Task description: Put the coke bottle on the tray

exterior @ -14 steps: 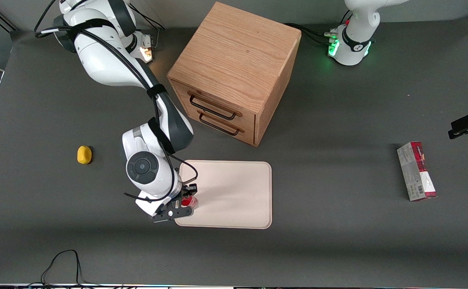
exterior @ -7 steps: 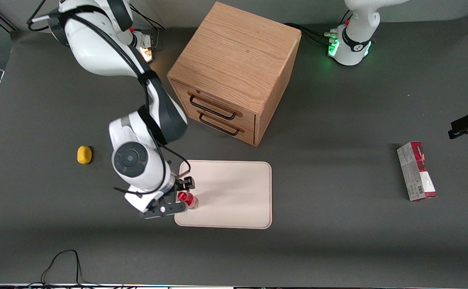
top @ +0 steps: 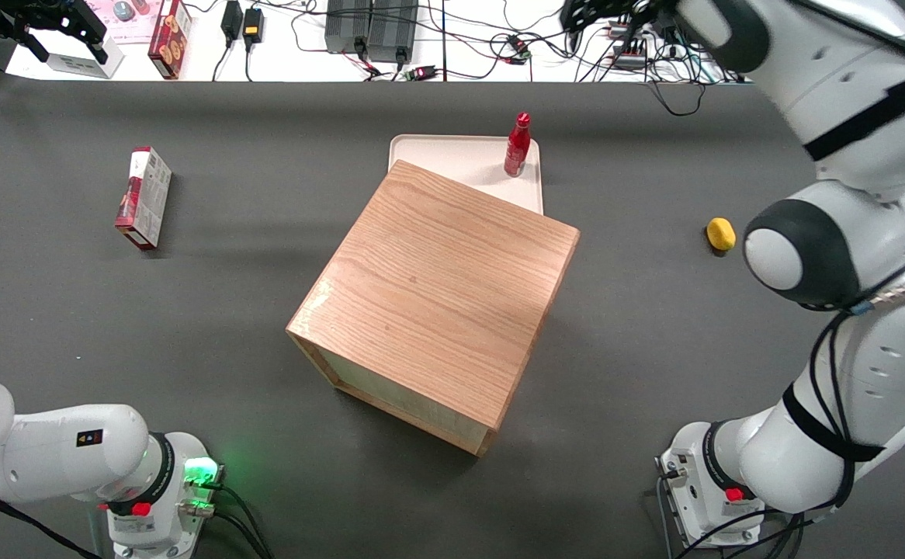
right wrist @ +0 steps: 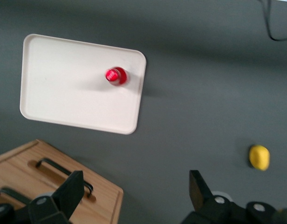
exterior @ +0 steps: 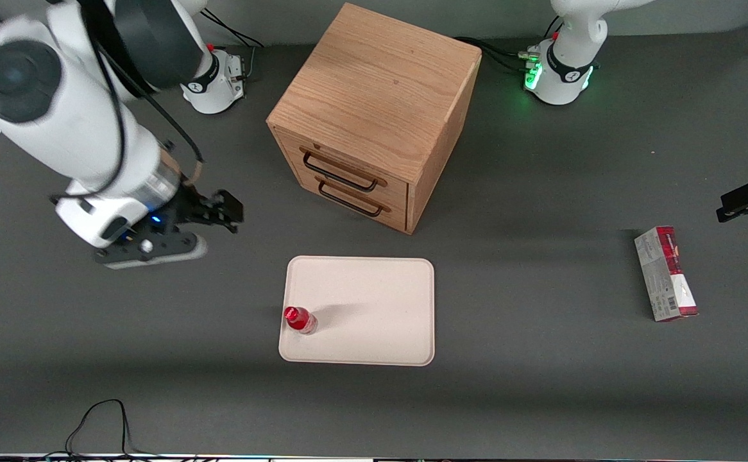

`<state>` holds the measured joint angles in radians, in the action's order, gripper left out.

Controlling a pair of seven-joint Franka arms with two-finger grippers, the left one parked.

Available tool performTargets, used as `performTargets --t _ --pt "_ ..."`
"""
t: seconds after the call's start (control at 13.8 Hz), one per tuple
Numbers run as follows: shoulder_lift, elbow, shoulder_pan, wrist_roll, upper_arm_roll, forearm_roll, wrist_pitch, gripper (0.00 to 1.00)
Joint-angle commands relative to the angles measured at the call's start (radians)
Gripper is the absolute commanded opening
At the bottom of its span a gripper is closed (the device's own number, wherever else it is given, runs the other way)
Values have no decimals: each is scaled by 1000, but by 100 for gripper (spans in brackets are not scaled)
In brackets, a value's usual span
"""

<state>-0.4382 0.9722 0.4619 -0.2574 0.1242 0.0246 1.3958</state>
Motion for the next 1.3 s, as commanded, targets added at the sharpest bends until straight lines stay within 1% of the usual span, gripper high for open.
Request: performTargets --t 0.0,0.14,0.29,0.43,0.51,0.58,0.72,0.87,0.94,1.09,1.23 --pt "157 203 -50 62 25 -5 21 100" --pt "313 436 -135 73 2 -3 145 100" --pt "451 659 -247 110 -67 -6 274 100" --pt "509 764 -392 133 -161 -6 322 100" --pt "515 781 -422 168 -170 -6 333 100" --pt "510 786 -430 193 -164 -5 344 100" --pt "494 786 -430 233 -131 -6 388 100" --pt "469 772 -431 269 -109 -8 399 100" --pt "452 752 -428 277 -92 -8 397 100" --pt "399 673 -428 289 -86 -9 385 100" --pt "333 559 -428 293 -87 -34 283 100"
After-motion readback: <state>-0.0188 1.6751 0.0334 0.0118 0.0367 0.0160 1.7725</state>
